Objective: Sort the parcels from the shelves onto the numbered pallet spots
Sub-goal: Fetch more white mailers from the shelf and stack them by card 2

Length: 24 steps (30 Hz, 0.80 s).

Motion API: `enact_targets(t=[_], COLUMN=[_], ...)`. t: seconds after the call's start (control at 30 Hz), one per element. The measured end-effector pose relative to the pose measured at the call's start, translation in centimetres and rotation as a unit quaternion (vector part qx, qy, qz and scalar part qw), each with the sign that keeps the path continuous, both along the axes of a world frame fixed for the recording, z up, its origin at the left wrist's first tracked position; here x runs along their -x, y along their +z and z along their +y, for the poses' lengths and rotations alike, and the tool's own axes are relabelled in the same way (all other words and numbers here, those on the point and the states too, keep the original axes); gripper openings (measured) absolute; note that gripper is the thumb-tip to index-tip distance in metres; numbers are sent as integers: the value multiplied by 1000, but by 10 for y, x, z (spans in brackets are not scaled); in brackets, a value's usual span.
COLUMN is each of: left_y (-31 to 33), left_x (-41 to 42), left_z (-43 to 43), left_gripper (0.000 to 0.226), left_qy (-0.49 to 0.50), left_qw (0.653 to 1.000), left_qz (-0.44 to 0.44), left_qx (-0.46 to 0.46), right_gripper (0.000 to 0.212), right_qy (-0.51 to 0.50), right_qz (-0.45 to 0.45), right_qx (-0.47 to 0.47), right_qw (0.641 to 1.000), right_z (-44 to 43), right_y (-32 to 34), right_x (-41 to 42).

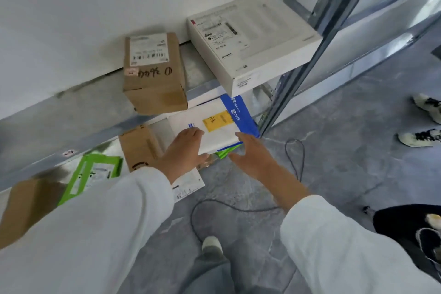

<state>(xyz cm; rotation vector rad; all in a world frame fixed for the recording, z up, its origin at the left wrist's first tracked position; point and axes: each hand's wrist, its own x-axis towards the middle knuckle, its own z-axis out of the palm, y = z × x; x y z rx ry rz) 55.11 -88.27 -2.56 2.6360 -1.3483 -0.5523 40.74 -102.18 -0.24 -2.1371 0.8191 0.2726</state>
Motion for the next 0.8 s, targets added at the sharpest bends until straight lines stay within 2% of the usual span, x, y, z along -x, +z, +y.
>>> enact_targets(t=[0.27,0.43,0.5,0.57,0.67,0.8], left_y=[-104,-167,-184,-197,-212,-220], left_x=[-44,-68,-75,-82,-91,-101], left_z=[-25,-37,-42,-48,-54,-51], left_gripper=[65,69,69,67,64,61], left_qy=[-1,3,6,15,30,36], left_qw=[999,998,998,998,998,998], left_qz=[-48,-40,-32,-21,-11,-1], left_qx=[-23,-49,-61,-63,-51,-54], right_gripper=[57,59,63,59,47,22], right_qy=[-50,-71,-143,-199,-292,-396], right_qz=[7,134,167,156,76,-58], right_qx=[-93,-142,-237,-336,-455,-548], right_qw=[994,978,946,907,838,734], right_z=[-23,-39,-41,-38,-30,-19], right_y=[-120,-211,-240,-262,-283,-290], right_x=[-55,-87,-94,-99,-109,-120])
